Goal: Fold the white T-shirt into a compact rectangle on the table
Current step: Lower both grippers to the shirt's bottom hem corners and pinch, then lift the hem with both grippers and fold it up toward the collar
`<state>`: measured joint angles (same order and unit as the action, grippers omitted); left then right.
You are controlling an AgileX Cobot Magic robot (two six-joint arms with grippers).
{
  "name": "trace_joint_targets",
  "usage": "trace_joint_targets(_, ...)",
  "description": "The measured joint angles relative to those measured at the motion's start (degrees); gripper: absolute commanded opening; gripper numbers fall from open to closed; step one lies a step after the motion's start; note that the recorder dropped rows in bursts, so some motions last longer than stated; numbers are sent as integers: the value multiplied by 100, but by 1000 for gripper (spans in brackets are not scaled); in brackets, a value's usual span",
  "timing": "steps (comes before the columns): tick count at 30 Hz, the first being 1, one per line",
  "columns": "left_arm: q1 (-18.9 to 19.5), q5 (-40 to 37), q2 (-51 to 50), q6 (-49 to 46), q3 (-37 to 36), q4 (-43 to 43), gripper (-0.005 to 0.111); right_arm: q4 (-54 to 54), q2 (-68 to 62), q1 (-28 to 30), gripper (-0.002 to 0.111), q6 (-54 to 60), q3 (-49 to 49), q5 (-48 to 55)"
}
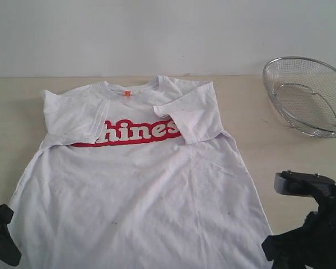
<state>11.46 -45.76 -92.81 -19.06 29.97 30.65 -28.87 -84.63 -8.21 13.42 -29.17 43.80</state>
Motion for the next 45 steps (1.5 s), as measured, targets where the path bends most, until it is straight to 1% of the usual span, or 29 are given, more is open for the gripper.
trace_joint_targets(8, 0, 15, -99, 4, 36, 25, 68, -468, -480, 0, 59, 289, 36, -166)
trace_joint_targets(13, 0, -208, -313, 14, 163, 157, 68, -604, -633, 9, 59, 337, 36, -243)
trace_joint_targets(20, 0, -371, -516, 14, 264, 250, 60, -760, -675, 9, 59, 454, 25, -231)
trace_joint_targets(21, 0, -391, -550, 3, 264, 283, 58, -774, -675, 9, 56, 454, 25, -231)
trace_joint_targets(23, 0, -420, -611, -21, 275, 385, 49, -774, -675, 9, 45, 454, 25, -244)
trace_joint_targets(25, 0, -441, -687, -57, 275, 495, 36, -774, -697, 9, 33, 482, 25, -272)
trace_joint_targets(26, 0, -440, -714, -83, 275, 554, 24, -774, -710, 9, 25, 526, 25, -315)
trace_joint_targets(28, 0, -440, -807, -236, 275, 658, 8, -774, -736, 9, 11, 613, 36, -400)
trace_joint_targets(29, 0, -405, -846, -319, 262, 685, 5, -761, -748, 9, 3, 659, 36, -439)
trace_joint_targets(30, 0, -379, -874, -458, 262, 698, 5, -761, -748, 9, 0, 701, 36, -467)
trace_joint_targets(34, 0, -393, -899, -706, 297, 823, 5, -905, -751, 9, 0, 927, 36, -563)
trace_joint_targets(40, 0, -643, -911, -870, 428, 896, 5, -1688, -751, 9, 0, 1670, 46, -432)
trace_joint_targets(45, 0, -725, -597, -891, 428, 896, 5, -2161, -751, 9, 0, 2031, 46, -349)
